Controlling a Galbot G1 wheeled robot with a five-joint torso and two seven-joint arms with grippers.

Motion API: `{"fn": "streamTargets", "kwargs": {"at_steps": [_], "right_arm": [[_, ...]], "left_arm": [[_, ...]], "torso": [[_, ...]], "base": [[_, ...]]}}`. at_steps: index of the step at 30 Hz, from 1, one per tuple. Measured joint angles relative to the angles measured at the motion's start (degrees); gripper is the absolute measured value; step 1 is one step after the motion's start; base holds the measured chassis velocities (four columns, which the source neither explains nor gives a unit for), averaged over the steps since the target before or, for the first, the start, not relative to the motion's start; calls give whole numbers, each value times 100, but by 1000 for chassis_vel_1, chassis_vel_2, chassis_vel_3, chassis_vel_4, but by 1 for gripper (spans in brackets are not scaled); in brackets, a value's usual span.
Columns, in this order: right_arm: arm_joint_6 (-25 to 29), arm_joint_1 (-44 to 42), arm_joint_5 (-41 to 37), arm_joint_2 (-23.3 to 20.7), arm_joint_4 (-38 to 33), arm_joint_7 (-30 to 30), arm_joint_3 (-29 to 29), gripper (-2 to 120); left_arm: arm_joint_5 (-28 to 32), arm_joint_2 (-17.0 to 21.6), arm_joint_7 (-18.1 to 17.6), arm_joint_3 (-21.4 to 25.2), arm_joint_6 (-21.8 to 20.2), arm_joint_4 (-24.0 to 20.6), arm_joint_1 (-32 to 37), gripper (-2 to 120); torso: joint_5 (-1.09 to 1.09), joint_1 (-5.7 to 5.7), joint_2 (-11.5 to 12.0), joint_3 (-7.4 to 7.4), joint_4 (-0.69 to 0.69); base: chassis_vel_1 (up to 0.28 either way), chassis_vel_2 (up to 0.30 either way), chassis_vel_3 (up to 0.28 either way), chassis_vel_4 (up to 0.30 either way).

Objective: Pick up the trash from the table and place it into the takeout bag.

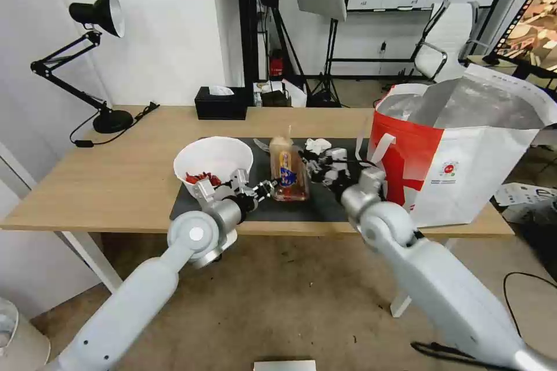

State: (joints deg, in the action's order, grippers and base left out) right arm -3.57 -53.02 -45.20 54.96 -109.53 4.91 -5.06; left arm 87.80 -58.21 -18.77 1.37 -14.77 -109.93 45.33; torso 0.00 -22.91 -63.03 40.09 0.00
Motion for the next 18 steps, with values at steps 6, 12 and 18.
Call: {"fn": "streamTargets", "kwargs": {"at_steps": [6,12,18], "right_arm": [[121,-1695,874,-323,-848,-14,-892,61],[170,-2671,1585,-174,-1050,-75,-1436,80],[180,-3255,2016,136,-1192,-90,-1706,100]], "left_arm": [[-431,194,331,119,307,-247,-408,0],[-984,142,676,-651,481,88,-1688,0],[-1437,-733,701,-1938,653,1140,-3426,0]], "torso": [[1,1,-1,0,0],[0,1,0,1,0],[-3,0,0,2,-1]], "base": [[0,0,0,0],[0,0,0,0],[0,0,0,0]]}}
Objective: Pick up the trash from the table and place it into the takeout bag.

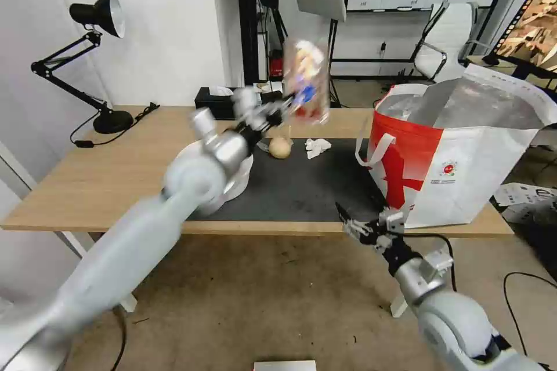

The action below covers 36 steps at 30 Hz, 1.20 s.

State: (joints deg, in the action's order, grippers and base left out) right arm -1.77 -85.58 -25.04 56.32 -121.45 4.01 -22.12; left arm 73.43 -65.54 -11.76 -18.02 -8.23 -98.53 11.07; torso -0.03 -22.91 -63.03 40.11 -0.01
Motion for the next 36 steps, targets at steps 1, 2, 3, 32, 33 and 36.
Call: {"fn": "streamTargets", "kwargs": {"at_steps": [1,2,3,32,33,36], "right_arm": [[0,0,0,0,0,0,0,100],[0,-80,58,63,-16,-1,-34,100],[2,-166,124,120,-28,-6,-64,100],[214,-710,392,395,-219,-26,-412,100],[214,-710,392,395,-219,-26,-412,100],[225,-766,421,473,-233,-27,-482,100]], "left_arm": [[0,0,0,0,0,0,0,0],[-135,-167,13,-181,33,222,-205,0],[-279,-359,46,-381,67,466,-436,0],[-3723,-1649,1951,-2041,380,2694,-2071,1],[-3723,-1649,1951,-2041,380,2694,-2071,1],[-3544,-1667,1910,-2059,365,2626,-2071,14]], "torso": [[0,0,0,0,0],[1,0,0,0,0],[2,-1,1,0,1],[3,-1,1,0,2],[3,-1,1,0,2],[3,-1,1,-1,1]], "base": [[0,0,0,0],[0,0,0,0],[0,0,0,0],[0,0,0,0],[0,0,0,0],[0,0,0,0]]}}
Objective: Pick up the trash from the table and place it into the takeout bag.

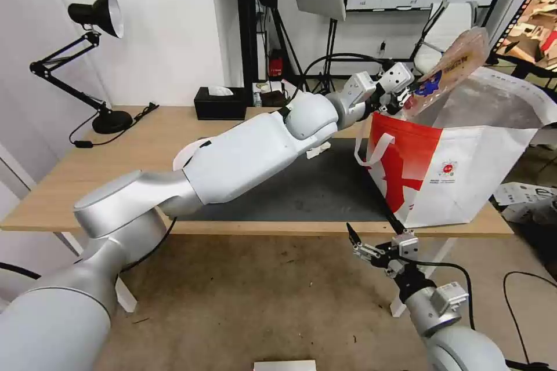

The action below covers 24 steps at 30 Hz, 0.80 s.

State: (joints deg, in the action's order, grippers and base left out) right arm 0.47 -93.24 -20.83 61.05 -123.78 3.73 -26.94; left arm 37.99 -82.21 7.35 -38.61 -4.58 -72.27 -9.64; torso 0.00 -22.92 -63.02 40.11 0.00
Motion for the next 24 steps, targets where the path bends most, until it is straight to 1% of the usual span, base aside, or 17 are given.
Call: {"fn": "streamTargets", "kwargs": {"at_steps": [1,4,5,8,9,12,13,14,15,16,17,20,21,24], "right_arm": [[0,0,0,0,0,0,0,100],[7,-30,36,54,0,-4,-11,100],[7,-30,36,54,0,-4,-11,100],[7,-66,67,107,-10,-6,-24,100],[7,-66,67,107,-10,-6,-24,100],[8,-55,80,134,-12,-7,-26,100],[8,-55,80,134,-12,-7,-26,100],[8,-48,81,137,-9,-7,-27,100],[7,-45,81,141,1,-8,-28,100],[8,-44,81,142,6,-9,-28,100],[8,-44,81,142,6,-9,-28,100],[10,-28,76,140,13,-14,-28,100],[10,-28,76,140,13,-14,-28,100],[25,-5,50,145,-28,-13,-26,100]], "left_arm": [[0,0,0,0,0,0,0,14],[115,31,-30,-1,-3,-77,0,29],[115,31,-30,-1,-3,-77,0,29],[249,64,-49,10,-27,-127,0,44],[249,64,-49,10,-27,-127,0,44],[344,148,-89,53,-44,-243,54,59],[344,148,-89,53,-44,-243,54,59],[370,186,-109,74,-50,-289,77,63],[419,246,-137,121,-53,-362,101,69],[475,300,-164,162,-58,-437,121,72],[475,300,-164,162,-58,-437,121,72],[644,547,-262,254,-158,-759,209,88],[644,547,-262,254,-158,-759,209,88],[714,849,-402,349,-199,-1110,398,99]], "torso": [[0,0,0,0,0],[0,0,0,0,-1],[0,0,0,0,-1],[0,0,0,0,0],[0,0,0,0,0],[0,0,0,0,0],[0,0,0,0,0],[0,0,0,0,0],[0,0,0,0,0],[0,0,0,0,0],[0,0,0,0,0],[0,0,0,0,0],[0,0,0,0,0],[1,0,0,0,0]], "base": [[0,0,0,0],[0,0,0,0],[0,0,0,0],[0,0,0,0],[0,0,0,0],[0,0,0,0],[0,0,0,0],[0,0,0,0],[0,0,0,0],[0,0,0,0],[0,0,0,0],[0,0,0,0],[0,0,0,0],[0,0,0,0]]}}
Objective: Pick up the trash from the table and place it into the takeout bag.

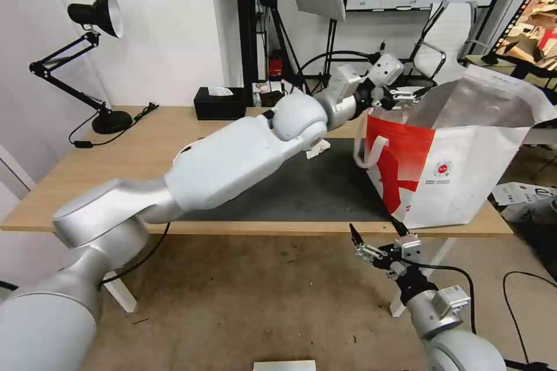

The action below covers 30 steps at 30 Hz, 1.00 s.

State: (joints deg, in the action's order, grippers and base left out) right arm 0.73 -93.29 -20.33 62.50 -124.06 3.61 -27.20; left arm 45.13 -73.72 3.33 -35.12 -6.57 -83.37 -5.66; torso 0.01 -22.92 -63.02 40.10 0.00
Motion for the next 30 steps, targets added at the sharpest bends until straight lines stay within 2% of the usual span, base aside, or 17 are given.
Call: {"fn": "streamTargets", "kwargs": {"at_steps": [1,4,5,9,10,13,14,16,17,18,19,20,21,22,25,26,30], "right_arm": [[0,0,0,0,0,0,0,100],[29,-23,-88,-18,-121,66,-8,100],[29,-23,-88,-18,-121,66,-8,100],[172,-97,-100,-64,-280,155,-89,100],[172,-97,-100,-64,-280,155,-89,100],[239,-194,-122,-135,-459,221,-204,100],[239,-194,-122,-135,-459,221,-204,100],[261,-266,-130,-165,-548,273,-262,100],[261,-266,-130,-165,-548,273,-262,100],[344,-341,-126,-173,-629,341,-285,100],[344,-341,-126,-173,-629,341,-285,100],[427,-410,-117,-163,-708,384,-325,100],[452,-449,-112,-151,-757,410,-353,100],[452,-449,-112,-151,-757,410,-353,100],[595,-600,-12,-110,-855,561,-455,100],[595,-600,-12,-110,-855,561,-455,100],[703,-811,249,23,-859,860,-510,100]], "left_arm": [[0,0,0,0,0,0,0,99],[-37,477,-201,206,-102,-587,395,100],[-37,477,-201,206,-102,-587,395,100],[-377,1342,-308,791,-148,-1471,1434,100],[-377,1342,-308,791,-148,-1471,1434,100],[-953,2088,-200,1828,-36,-2260,2620,100],[-953,2088,-200,1828,-36,-2260,2620,100],[-1346,2428,-41,2578,68,-2769,3644,100],[-1346,2428,-41,2578,68,-2769,3644,100],[-1681,2574,1,3504,177,-3240,4803,100],[-1681,2574,1,3504,177,-3240,4803,100],[-1929,2543,12,4215,242,-3590,5786,100],[-2064,2471,12,4556,288,-3754,6234,100],[-2064,2471,12,4556,288,-3754,6234,100],[-2669,2033,45,5525,431,-4119,7518,100],[-2669,2033,45,5525,431,-4119,7518,100],[-3479,1347,106,6441,705,-4348,9056,100]], "torso": [[0,0,0,0,0],[0,1,0,-1,-1],[0,1,0,-1,-1],[2,0,0,0,-1],[2,0,0,0,-1],[2,0,-1,-1,3],[2,0,-1,-1,3],[3,1,-1,0,4],[3,1,-1,0,4],[-1,1,-1,-1,2],[-1,1,-1,-1,2],[2,1,-1,-1,1],[-1,1,0,-1,0],[-1,1,0,-1,0],[-1,1,-1,-1,0],[-1,1,-1,-1,0],[-4,2,-1,-1,1]], "base": [[0,0,0,0],[0,0,0,0],[0,0,0,0],[0,0,0,0],[0,0,0,0],[0,0,0,0],[0,0,0,0],[0,0,0,0],[0,0,0,0],[0,0,0,0],[0,0,0,0],[0,0,0,0],[0,0,0,0],[0,0,0,0],[0,0,0,0],[0,0,0,0],[0,0,0,0]]}}
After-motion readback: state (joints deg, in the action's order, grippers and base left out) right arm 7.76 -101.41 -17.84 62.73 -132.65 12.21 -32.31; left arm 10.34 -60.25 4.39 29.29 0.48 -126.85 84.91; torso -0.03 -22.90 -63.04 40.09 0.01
